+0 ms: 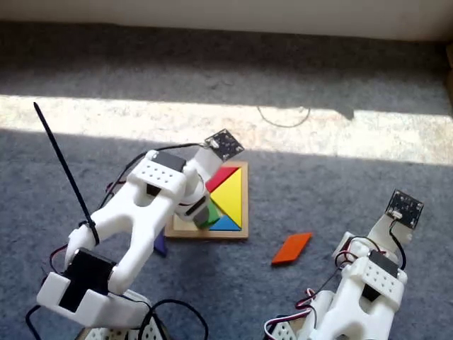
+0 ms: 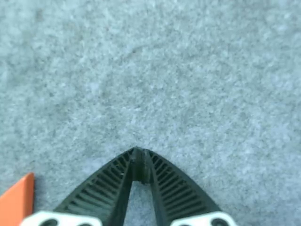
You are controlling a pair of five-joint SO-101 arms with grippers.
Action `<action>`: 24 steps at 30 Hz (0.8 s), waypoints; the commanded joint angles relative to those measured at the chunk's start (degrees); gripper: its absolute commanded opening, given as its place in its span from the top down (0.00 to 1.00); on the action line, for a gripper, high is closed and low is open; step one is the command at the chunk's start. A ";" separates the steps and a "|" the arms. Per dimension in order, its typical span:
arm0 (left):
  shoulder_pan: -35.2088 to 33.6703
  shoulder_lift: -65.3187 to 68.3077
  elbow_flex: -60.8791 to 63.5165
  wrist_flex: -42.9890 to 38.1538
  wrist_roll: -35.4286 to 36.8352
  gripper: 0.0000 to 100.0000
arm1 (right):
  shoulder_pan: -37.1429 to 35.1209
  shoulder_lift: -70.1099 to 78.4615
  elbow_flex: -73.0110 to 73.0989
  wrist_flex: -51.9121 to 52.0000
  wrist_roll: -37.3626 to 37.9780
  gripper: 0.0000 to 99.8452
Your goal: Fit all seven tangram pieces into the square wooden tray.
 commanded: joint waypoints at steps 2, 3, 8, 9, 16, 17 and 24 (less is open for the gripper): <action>2.15 -0.13 -4.53 -0.26 5.27 0.76 | -0.48 -0.75 -2.86 -1.01 0.18 0.99; 1.89 -0.13 -5.58 0.62 5.89 0.76 | -0.48 -0.75 -2.86 -1.01 0.18 0.99; -0.31 -0.13 -13.05 8.88 6.07 0.76 | -0.48 -0.75 -2.86 -1.01 0.18 0.99; -1.27 -0.13 -14.46 10.29 5.98 0.76 | -0.48 -0.75 -2.86 -1.01 0.18 0.99; -9.36 -0.13 -18.51 13.98 0.79 0.76 | -0.48 -0.75 -2.86 -1.01 0.18 0.99; -10.51 -0.13 -18.42 13.98 0.09 0.76 | -0.48 -0.75 -2.86 -1.01 0.18 0.99; -14.37 -0.13 -13.67 13.01 -4.84 0.76 | -0.48 -0.75 -2.86 -1.01 0.18 0.99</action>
